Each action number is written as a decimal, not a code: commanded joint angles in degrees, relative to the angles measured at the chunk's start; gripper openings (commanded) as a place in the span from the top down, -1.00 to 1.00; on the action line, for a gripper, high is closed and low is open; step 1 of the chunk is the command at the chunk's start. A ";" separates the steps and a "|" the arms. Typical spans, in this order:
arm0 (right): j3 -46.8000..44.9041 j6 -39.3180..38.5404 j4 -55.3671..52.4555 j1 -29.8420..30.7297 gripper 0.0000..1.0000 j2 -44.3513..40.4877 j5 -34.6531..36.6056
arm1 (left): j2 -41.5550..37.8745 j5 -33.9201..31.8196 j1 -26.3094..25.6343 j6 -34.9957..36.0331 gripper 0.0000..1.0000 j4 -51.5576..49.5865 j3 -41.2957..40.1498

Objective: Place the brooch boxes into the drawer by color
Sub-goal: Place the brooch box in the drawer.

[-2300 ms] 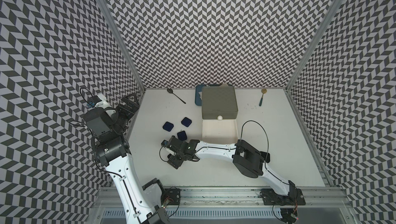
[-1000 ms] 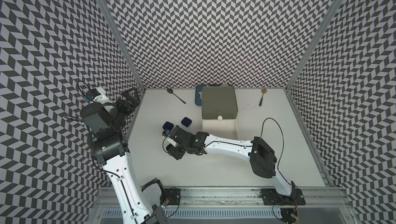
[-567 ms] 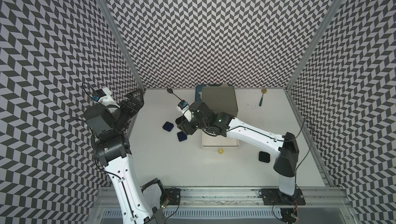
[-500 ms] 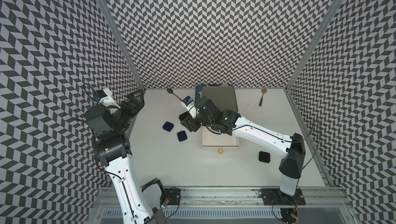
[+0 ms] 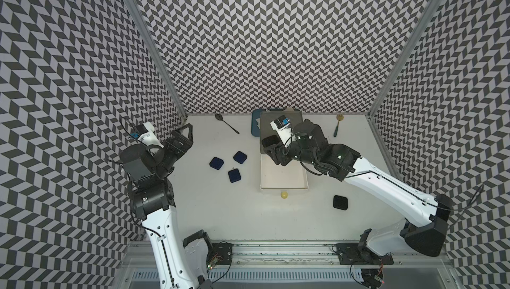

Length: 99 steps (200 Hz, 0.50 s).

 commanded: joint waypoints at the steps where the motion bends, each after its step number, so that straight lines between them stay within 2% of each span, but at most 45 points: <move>1: -1.80 -0.43 -3.45 -0.31 0.66 -1.28 -0.27 | -1.13 0.70 -0.66 0.82 -0.99 2.31 -0.83; 48: -6.75 -0.08 -5.32 -0.33 0.66 -2.90 -1.91 | -1.61 0.45 -1.03 1.27 -0.99 2.23 -1.79; 99: -10.94 0.18 -4.44 -0.32 0.67 -0.25 -3.74 | -1.52 0.54 -1.20 0.92 -0.99 2.23 -1.93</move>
